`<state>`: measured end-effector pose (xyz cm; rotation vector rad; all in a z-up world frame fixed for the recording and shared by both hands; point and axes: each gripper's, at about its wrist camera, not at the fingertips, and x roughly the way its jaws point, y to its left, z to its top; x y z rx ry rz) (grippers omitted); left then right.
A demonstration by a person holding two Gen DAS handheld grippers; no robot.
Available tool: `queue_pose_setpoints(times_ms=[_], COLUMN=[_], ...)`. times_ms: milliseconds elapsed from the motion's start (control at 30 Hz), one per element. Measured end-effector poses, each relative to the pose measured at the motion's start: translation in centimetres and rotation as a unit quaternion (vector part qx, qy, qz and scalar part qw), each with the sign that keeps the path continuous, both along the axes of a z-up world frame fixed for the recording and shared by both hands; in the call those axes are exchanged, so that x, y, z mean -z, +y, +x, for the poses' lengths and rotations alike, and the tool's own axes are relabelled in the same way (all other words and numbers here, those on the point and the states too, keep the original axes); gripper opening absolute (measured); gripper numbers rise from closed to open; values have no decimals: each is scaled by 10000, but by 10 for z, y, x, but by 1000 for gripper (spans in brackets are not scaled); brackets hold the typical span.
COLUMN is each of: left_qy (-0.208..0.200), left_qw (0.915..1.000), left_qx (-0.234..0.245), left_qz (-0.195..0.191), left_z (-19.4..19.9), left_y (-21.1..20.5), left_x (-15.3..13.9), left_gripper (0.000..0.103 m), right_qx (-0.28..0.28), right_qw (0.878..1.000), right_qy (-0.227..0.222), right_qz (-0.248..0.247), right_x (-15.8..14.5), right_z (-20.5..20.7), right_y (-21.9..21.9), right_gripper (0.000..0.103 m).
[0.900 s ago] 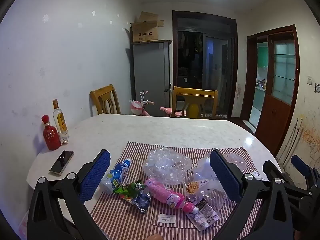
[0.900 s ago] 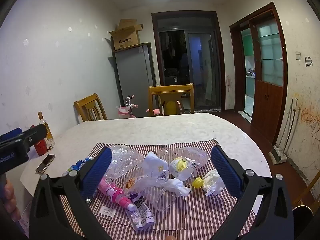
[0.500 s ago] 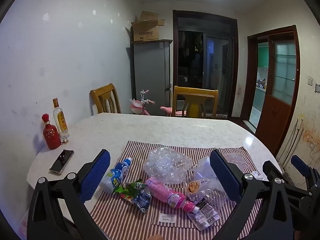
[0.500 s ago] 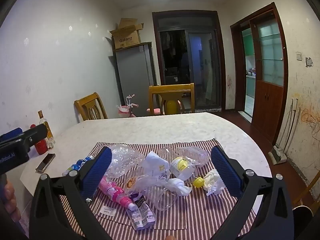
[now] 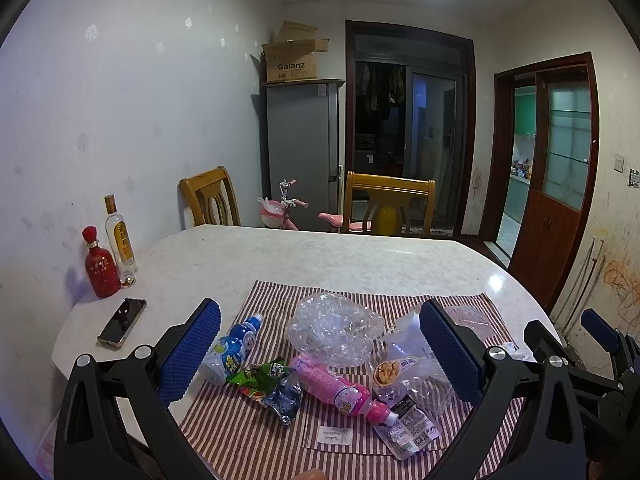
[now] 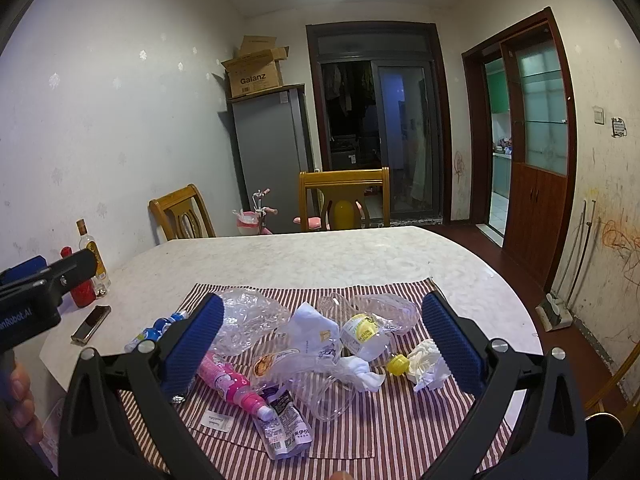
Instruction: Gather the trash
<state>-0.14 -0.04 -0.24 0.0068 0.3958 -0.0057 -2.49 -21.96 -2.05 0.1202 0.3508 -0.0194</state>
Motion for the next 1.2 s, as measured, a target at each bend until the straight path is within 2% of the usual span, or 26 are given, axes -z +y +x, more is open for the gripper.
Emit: queue_pose_setpoints(times_ms=[1200], left_qy=[14], left_qw=[10000], left_qx=[40], left_qz=[-6], left_z=[3], left_y=[-3], left_x=[5], left_gripper=[97], right_qx=[-17], right_qw=[10000], right_qy=[13], right_qz=[-19], right_x=[-2], right_z=[-3], right_y=[4], right_gripper=[100])
